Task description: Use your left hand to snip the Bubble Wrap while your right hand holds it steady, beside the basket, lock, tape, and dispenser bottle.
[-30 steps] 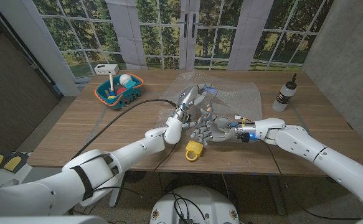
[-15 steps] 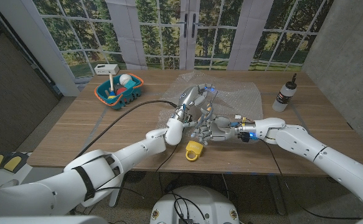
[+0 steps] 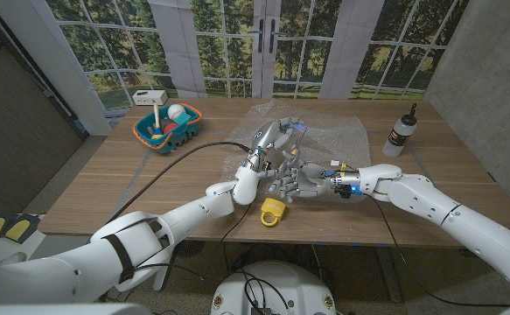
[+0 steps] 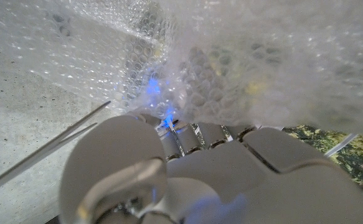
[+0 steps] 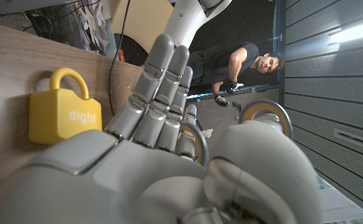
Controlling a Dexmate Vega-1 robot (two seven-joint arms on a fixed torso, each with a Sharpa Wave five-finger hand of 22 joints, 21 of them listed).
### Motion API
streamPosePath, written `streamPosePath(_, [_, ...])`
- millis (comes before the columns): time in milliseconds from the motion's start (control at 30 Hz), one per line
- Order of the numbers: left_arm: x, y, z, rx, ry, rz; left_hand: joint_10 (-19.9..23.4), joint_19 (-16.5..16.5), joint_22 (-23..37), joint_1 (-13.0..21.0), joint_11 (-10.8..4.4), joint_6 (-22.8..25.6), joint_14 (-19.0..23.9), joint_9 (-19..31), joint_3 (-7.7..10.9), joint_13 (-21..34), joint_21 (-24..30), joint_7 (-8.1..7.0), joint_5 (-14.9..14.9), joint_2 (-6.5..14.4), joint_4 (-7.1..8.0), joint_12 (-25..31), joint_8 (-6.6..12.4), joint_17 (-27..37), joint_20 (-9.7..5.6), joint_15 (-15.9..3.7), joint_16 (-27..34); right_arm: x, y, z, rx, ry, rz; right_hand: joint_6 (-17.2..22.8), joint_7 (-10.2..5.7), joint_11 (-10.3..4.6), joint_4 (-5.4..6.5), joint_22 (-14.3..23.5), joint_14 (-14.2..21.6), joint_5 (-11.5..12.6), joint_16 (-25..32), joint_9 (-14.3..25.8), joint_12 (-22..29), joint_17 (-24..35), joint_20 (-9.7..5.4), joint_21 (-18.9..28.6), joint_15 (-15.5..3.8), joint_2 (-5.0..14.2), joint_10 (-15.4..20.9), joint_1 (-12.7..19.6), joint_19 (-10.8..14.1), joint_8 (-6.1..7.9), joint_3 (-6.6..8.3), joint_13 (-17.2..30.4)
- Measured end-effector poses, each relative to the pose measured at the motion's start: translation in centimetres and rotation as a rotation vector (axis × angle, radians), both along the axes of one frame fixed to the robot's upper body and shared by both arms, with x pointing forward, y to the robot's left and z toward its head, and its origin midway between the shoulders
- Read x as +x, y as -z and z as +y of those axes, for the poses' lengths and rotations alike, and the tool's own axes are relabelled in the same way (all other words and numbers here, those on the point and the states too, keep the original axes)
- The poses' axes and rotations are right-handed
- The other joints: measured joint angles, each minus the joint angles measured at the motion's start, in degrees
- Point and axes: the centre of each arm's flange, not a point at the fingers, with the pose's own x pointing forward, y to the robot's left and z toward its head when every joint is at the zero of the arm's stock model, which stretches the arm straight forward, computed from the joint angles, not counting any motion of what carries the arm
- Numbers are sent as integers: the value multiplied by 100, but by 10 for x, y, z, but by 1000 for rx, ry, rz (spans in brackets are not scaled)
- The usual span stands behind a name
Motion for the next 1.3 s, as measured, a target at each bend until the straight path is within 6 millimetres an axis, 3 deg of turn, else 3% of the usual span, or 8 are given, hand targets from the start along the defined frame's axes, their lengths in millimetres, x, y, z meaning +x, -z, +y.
streamPosePath(1300, [-8, 16, -6, -12, 42, 31, 52, -126, -53, -121, 9, -31, 51, 248, 39, 180, 224, -31, 0, -15, -39, -133, -8, 28, 40, 10, -84, 17, 4, -6, 7, 36, 45, 0, 0, 0, 0, 0, 10, 0, 0, 0, -42, 16, -19, -44, -10, 0, 0, 0, 41, 0, 0, 26])
